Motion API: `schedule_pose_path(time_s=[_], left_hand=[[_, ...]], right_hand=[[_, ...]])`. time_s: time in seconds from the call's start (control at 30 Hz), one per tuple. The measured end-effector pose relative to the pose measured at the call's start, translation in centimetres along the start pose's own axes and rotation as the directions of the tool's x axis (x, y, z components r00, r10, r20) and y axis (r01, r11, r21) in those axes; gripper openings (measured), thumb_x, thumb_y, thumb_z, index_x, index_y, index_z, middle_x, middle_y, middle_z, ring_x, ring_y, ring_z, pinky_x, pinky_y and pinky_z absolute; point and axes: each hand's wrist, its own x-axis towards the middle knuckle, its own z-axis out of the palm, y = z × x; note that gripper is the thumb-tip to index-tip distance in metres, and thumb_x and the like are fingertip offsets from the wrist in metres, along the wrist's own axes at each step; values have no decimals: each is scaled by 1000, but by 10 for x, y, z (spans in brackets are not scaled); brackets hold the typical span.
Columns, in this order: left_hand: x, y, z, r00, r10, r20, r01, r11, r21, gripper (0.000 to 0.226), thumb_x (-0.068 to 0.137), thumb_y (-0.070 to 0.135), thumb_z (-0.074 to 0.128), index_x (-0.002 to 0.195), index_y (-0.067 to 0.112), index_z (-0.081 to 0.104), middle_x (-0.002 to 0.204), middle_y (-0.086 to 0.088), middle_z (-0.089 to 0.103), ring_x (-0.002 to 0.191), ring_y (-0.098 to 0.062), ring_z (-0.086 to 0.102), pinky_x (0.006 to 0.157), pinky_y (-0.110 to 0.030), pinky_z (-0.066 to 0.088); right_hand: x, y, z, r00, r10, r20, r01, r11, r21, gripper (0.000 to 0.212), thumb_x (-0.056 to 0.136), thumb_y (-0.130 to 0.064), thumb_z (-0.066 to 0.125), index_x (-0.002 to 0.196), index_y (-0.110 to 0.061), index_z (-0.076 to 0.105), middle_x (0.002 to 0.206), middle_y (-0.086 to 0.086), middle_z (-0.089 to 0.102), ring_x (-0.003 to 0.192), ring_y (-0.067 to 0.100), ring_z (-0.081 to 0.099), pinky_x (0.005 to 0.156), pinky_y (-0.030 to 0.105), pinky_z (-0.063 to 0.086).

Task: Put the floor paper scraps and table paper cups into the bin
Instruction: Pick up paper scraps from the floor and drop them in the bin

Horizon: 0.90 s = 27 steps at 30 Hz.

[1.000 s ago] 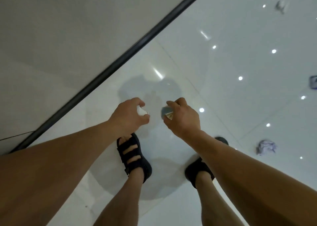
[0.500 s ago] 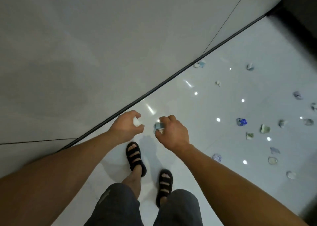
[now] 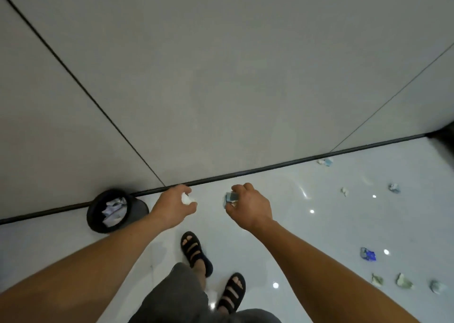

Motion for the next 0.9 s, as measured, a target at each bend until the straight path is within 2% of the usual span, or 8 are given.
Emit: schedule_pose_path(time_s=[0.2,0.33,0.47,0.53,0.6,0.7,0.8,0.9], left_hand=[[-47,-63,-62,982,-91,-166,68,988,-141,37,80,18,75,113,8,60,114,-8,60,95,-23,57,80,-24,44],[-64,-112,-104,968,-115,-223,67,976,-208,35,81,22,74,113,16,58,103,-1,59,91,-16,55,75,-21,39],[-79,-172,-152,961,-112,-251,56,975,-217,19,82,21,71,87,29,54,85,9,56,89,-16,56,65,-12,41],[-88,-206,-185,954,-142,-262,83,971,-224,20,81,19,72,98,23,62,94,5,61,96,-19,58,75,-20,42],[-91,-237,-216,946,-158,-282,98,971,-216,33,80,19,74,110,15,61,106,-3,63,94,-18,57,75,-21,38],[-90,-271,-251,946,-172,-275,121,974,-192,34,78,23,76,106,15,60,107,-6,64,90,-17,56,72,-23,39],[-74,-292,-274,947,-179,-267,132,974,-184,44,79,25,75,118,11,59,116,-7,62,102,-21,58,80,-24,42],[-50,-300,-288,950,-183,-254,145,976,-164,47,79,26,75,120,11,58,118,-9,61,107,-24,57,82,-25,42]], right_hand=[[-11,-96,25,981,-195,20,195,980,-46,45,91,-46,55,130,-23,53,127,0,54,109,22,58,85,31,48],[-10,-158,46,965,-260,41,262,960,-97,45,90,-46,56,128,-23,53,120,0,56,102,22,59,80,29,48],[-1,-228,74,966,-250,62,256,960,-109,43,90,-44,56,128,-23,54,119,1,56,102,23,59,82,31,50],[1,-272,92,965,-254,70,260,959,-110,45,90,-44,56,130,-23,53,120,2,56,104,24,58,84,32,50],[2,-312,108,958,-275,84,283,954,-100,46,90,-43,57,130,-22,52,121,2,55,105,24,58,84,32,50],[3,-360,128,950,-295,102,303,950,-78,48,89,-44,59,132,-24,51,122,2,54,106,23,58,85,33,50],[10,-388,138,945,-308,110,318,943,-97,48,87,-45,60,129,-24,51,120,2,55,104,23,58,83,33,50],[27,-394,144,944,-311,108,321,942,-96,49,86,-44,61,130,-24,51,121,1,56,104,23,57,83,31,49]])
